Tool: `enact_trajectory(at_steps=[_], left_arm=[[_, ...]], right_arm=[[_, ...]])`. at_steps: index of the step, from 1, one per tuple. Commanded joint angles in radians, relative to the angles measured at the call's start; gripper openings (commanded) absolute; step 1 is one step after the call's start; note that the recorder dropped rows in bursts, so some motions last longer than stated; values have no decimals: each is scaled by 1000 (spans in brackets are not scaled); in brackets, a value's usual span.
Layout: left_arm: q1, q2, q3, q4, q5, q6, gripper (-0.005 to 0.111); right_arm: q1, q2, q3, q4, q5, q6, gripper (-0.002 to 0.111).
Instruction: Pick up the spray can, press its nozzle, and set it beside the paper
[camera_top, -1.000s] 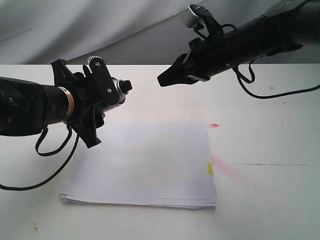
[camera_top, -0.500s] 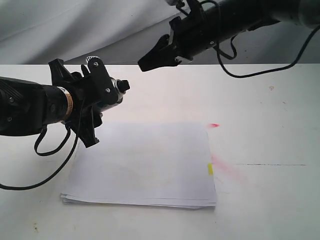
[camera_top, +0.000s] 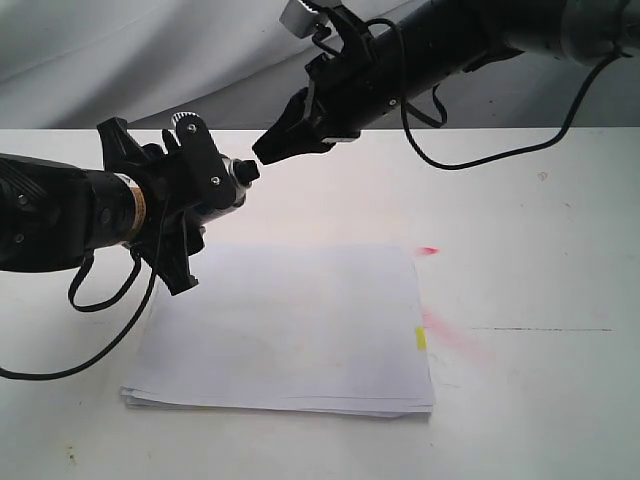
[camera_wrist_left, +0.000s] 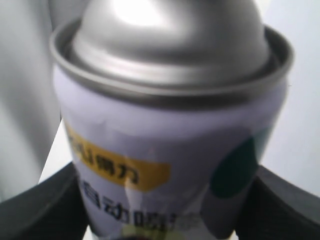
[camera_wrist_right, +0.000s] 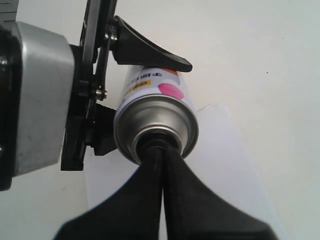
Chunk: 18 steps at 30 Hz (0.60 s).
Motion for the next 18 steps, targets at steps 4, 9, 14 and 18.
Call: enact_trajectory(at_steps=[4, 9, 14, 18], left_arm=[[-5, -6, -11, 10, 9, -12, 0], [-5, -6, -11, 10, 9, -12, 0], [-5, -6, -11, 10, 9, -12, 0], [-5, -6, -11, 8, 9, -16, 0]], right_arm=[[1, 0, -7, -15, -6, 2, 0], [3, 0, -7, -16, -15, 2, 0], [19, 13, -9, -4, -52, 13, 0], [38, 55, -9, 16, -30, 13, 0]])
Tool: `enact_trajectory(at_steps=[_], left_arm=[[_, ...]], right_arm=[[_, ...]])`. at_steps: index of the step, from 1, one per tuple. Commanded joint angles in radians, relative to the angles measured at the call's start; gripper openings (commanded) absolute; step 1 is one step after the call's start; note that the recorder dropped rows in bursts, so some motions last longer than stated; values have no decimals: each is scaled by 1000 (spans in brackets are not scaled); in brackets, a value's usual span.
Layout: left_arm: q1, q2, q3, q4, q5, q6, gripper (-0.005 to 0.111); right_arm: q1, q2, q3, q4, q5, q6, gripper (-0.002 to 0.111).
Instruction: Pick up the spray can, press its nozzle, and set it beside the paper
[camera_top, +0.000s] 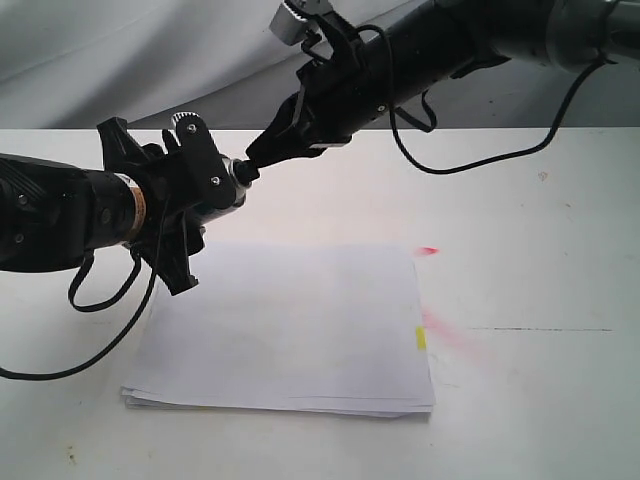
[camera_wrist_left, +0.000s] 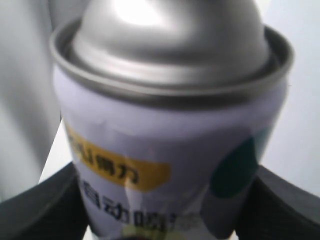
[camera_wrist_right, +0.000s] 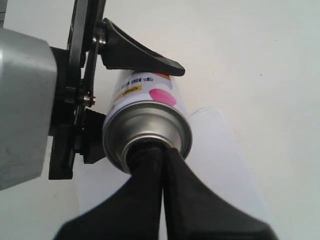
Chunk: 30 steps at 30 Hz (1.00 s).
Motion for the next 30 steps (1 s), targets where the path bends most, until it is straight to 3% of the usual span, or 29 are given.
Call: enact_trajectory(at_steps=[1, 30], left_arm=[[-5, -6, -11, 6, 9, -14, 0], [-5, -6, -11, 6, 7, -10, 0]], right_arm=[[20, 41, -4, 25, 10, 3, 0], [69, 51, -4, 73, -50, -23, 0]])
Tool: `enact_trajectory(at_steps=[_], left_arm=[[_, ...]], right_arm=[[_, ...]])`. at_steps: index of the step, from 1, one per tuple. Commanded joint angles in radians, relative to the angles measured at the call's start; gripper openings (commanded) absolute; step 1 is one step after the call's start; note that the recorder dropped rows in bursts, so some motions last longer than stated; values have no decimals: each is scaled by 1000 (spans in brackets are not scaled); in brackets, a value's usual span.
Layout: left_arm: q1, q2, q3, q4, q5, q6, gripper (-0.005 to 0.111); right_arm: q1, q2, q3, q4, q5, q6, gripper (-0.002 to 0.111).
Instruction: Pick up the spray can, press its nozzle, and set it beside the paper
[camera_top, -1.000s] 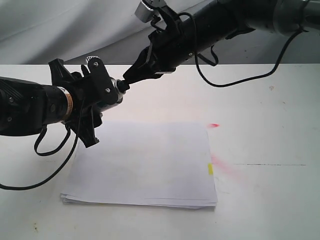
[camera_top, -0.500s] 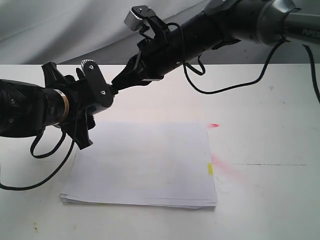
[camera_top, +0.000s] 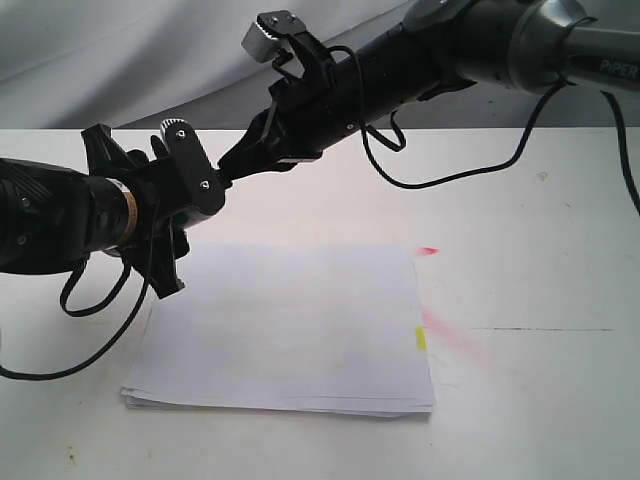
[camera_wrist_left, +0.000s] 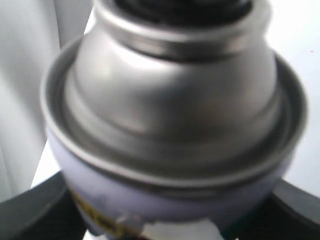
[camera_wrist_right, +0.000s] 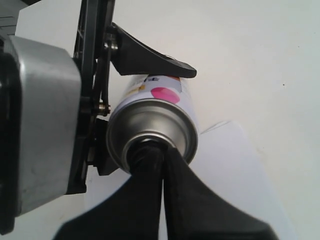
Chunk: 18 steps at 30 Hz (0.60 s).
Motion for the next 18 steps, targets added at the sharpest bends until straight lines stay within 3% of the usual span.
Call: enact_trajectory(at_steps=[1, 14, 18], left_arm=[[-9, -18, -15, 21, -60, -12, 0], [-9, -18, -15, 24, -56, -12, 0], [-9, -18, -15, 24, -53, -14, 0]], right_arm=[[17, 7, -3, 6, -5, -7, 0], [17, 5, -3, 6, -31, -4, 0], [-35, -50, -3, 0, 44, -7, 0]])
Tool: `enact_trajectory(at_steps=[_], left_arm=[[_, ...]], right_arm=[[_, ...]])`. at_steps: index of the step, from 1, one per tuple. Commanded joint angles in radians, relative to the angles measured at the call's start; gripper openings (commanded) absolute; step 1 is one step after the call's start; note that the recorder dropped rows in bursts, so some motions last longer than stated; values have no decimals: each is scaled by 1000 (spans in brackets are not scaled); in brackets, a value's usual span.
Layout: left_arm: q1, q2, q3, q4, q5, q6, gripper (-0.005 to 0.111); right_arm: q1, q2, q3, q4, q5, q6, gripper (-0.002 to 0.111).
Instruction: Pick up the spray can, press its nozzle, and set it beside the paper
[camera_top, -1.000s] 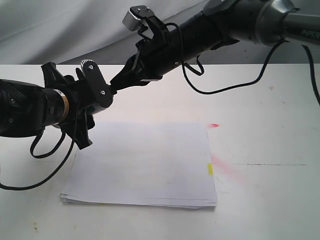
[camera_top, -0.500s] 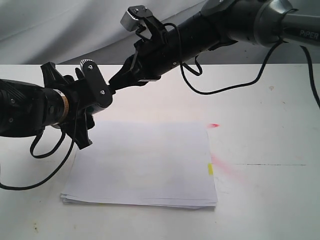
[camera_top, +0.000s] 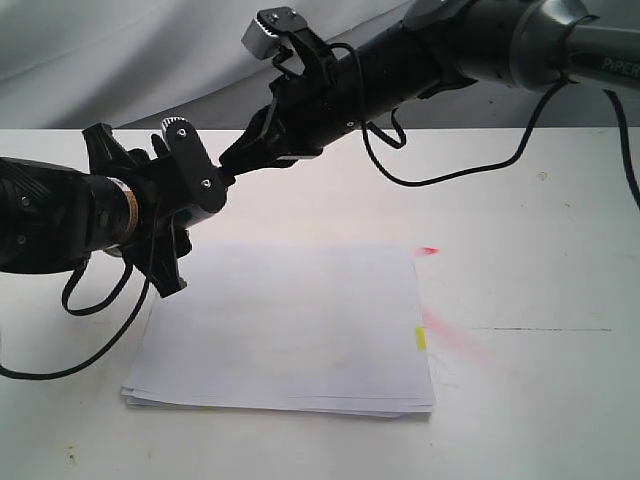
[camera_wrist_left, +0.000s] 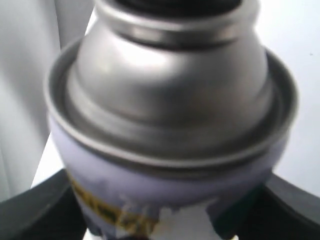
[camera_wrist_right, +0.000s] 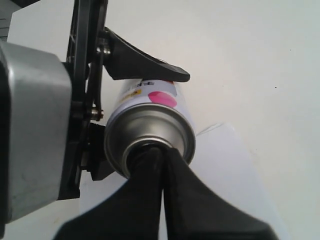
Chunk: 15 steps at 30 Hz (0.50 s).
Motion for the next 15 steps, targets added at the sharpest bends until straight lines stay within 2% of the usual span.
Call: enact_trajectory(at_steps=[1, 15], left_arm=[[-9, -18, -15, 27, -48, -12, 0], [-7, -18, -15, 27, -50, -42, 0]], right_arm=[[-53, -62, -3, -19, 104, -7, 0], [-76, -85, -1, -54, 123, 5, 0]])
